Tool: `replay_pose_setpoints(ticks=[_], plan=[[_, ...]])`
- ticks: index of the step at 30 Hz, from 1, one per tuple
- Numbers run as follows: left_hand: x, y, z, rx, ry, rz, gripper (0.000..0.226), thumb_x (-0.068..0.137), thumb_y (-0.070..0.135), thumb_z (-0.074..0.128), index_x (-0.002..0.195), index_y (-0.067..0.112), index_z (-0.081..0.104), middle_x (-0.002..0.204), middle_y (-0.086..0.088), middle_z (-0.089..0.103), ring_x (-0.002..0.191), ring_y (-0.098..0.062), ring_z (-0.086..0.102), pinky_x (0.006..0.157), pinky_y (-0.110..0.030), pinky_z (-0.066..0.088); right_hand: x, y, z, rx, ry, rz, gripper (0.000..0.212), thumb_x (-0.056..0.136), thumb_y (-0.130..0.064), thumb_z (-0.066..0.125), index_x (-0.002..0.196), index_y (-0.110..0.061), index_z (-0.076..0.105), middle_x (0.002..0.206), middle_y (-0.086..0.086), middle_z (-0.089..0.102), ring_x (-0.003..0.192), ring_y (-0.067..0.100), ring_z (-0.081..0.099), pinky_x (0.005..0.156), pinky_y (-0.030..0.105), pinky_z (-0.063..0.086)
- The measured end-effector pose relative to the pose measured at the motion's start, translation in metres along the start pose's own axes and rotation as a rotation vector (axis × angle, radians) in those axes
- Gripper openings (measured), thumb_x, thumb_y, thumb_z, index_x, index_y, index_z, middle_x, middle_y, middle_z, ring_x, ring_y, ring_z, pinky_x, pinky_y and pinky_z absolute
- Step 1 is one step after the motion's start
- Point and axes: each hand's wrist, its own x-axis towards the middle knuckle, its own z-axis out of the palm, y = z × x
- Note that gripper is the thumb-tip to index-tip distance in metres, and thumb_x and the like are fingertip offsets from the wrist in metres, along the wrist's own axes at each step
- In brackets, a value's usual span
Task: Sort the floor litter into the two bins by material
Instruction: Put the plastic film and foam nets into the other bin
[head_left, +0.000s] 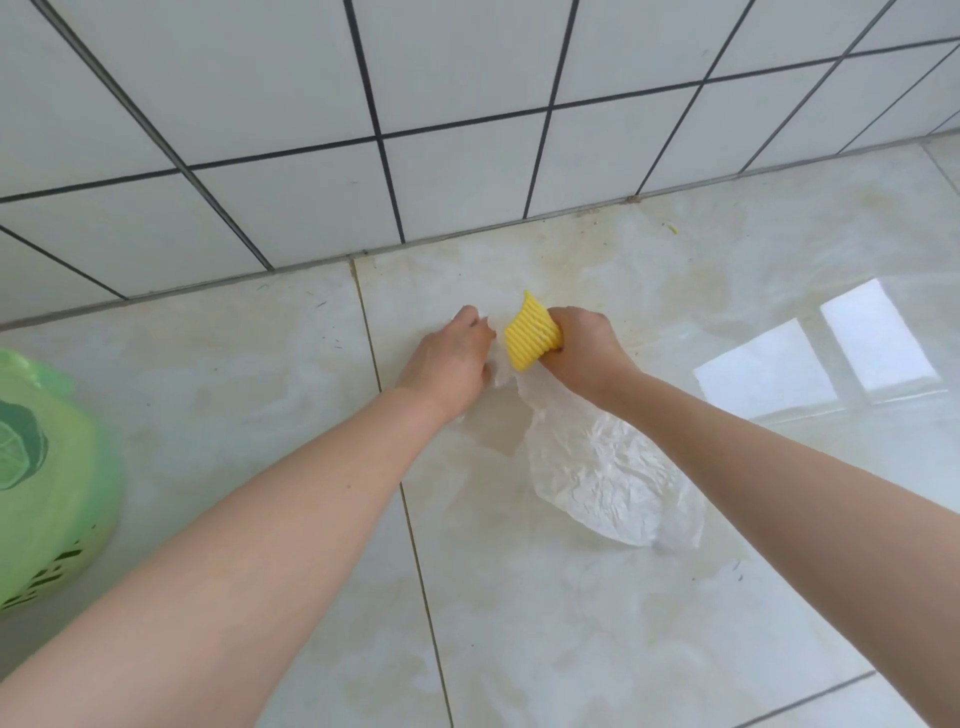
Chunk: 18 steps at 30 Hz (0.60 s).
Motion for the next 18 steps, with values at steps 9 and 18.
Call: replay_pose_setpoints(ticks=[9,18], plan=[[-0.062,-0.039,-0.008,0.030,-0.035,-0.035,0.018,0.082,0.007,0.052,0.099,0.008,0.052,0.092,-0.006,0.043,0.084,-0.037,0.057,0.065,-0.038,0.040,-0.035,-0.021,0.002,0.037,-0.069,-0.037,0.031,0.076,0.001,0.049,0.059,-0.018,0.032,0.055,-0.001,0.038,0.063,0.027,0.039,0.048,0.029,0.028],[-0.146,-0.070,-0.061,-0.121,0.248,-0.210,0.011,0.075,0.003,0.054,0.076,0.012,0.049,0.072,0.004,0.037,0.066,-0.026,0.044,0.059,-0.029,0.029,-0.054,-0.103,-0.018,0.090,-0.007,-0.216,0.031,0.077,0.000,0.052,0.059,-0.018,0.034,0.054,-0.001,0.040,0.052,0.016,0.036,0.047,0.017,0.031]])
